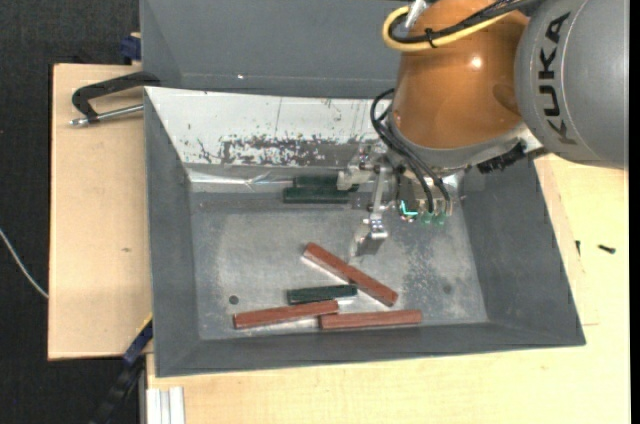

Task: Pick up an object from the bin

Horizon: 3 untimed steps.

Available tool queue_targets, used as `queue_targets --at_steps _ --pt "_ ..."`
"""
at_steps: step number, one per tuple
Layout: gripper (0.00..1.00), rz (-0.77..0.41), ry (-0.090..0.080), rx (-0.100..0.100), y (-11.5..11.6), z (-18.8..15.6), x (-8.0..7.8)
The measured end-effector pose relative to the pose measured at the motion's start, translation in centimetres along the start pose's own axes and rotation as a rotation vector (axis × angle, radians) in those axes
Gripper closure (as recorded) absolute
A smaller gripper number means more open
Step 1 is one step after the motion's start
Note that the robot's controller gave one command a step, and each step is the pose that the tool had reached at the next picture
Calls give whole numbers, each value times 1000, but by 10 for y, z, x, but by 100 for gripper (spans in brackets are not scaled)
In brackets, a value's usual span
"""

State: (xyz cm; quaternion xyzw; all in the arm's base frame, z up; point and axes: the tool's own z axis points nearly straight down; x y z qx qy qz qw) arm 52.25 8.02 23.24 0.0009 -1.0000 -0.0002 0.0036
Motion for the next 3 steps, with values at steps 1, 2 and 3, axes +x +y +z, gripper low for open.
queue_targets --at_steps 1,2,3 --pt "0 2 -9 -1 -1 -4 -2" --pt "0 -21 -13 -1 -19 72 12" --pt "0 2 -6 -1 -35 91 24"
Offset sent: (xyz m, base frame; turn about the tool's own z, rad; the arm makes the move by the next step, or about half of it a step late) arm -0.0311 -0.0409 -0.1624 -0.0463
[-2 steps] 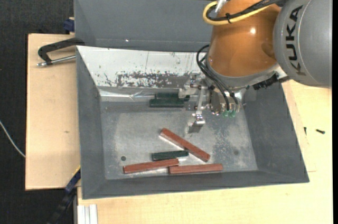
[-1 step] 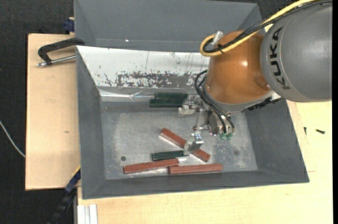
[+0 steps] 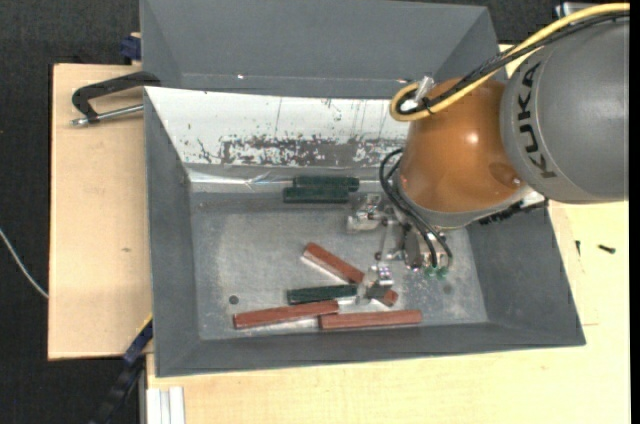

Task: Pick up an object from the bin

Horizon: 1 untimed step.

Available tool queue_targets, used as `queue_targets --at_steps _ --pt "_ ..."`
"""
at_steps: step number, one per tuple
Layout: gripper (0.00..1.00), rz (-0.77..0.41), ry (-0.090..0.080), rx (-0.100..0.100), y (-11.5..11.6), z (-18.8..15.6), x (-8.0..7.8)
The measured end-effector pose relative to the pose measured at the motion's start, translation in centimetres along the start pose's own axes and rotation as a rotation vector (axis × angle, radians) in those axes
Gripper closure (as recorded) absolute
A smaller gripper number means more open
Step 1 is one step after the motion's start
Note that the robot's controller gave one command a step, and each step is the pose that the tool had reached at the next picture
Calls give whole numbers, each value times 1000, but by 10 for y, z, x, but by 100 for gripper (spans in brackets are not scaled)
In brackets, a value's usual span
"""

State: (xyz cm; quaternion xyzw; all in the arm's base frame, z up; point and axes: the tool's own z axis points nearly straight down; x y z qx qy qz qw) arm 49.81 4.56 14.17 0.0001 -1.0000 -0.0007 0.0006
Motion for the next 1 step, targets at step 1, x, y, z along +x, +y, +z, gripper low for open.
queue_targets --at_steps 1 --pt "0 -61 -3 0 28 -3 5"
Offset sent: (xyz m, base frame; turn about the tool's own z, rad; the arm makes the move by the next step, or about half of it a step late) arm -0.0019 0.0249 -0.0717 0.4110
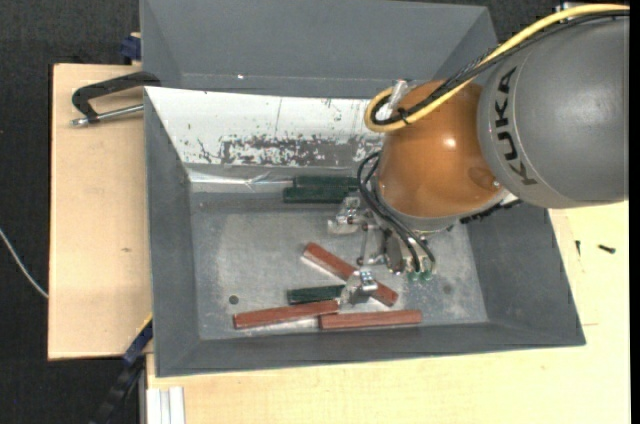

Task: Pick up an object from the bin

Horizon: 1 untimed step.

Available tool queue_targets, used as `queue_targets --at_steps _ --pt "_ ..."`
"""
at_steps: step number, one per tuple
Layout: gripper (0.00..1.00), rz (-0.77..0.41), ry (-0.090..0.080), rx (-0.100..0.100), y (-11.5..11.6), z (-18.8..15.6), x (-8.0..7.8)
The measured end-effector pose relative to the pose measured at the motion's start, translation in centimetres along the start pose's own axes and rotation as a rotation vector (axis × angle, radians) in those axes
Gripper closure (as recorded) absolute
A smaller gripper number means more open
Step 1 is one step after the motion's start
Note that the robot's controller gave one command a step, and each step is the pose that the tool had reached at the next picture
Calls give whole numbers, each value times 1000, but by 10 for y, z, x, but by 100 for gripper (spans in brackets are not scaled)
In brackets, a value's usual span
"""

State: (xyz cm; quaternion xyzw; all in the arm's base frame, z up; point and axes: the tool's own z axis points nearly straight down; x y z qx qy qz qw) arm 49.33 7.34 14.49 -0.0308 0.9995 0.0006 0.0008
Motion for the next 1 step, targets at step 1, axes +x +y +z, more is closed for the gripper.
queue_targets --at_steps 1 --pt "0 330 1 0 -2 45 -2"
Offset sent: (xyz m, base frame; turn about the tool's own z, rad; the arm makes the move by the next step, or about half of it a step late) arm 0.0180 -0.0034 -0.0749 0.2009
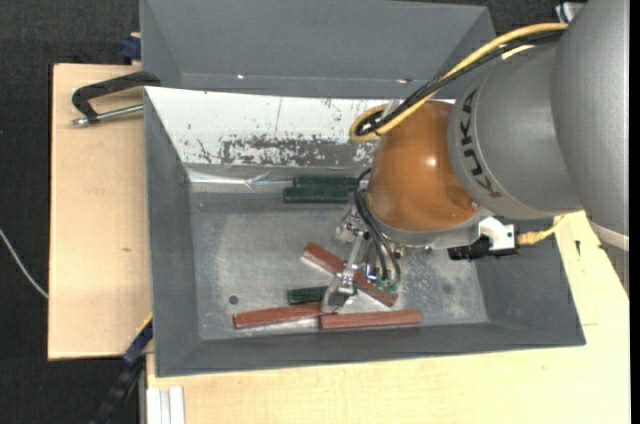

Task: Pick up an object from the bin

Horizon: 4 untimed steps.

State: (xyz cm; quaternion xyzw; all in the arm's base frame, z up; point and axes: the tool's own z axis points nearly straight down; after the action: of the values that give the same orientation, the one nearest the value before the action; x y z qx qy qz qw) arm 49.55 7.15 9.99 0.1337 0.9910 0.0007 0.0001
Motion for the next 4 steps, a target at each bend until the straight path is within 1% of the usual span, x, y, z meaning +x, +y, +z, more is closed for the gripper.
queue_targets --at_steps 1,4 --pt "100 -136 27 -3 9 19 -13" --pt "100 -138 27 0 10 14 -10"
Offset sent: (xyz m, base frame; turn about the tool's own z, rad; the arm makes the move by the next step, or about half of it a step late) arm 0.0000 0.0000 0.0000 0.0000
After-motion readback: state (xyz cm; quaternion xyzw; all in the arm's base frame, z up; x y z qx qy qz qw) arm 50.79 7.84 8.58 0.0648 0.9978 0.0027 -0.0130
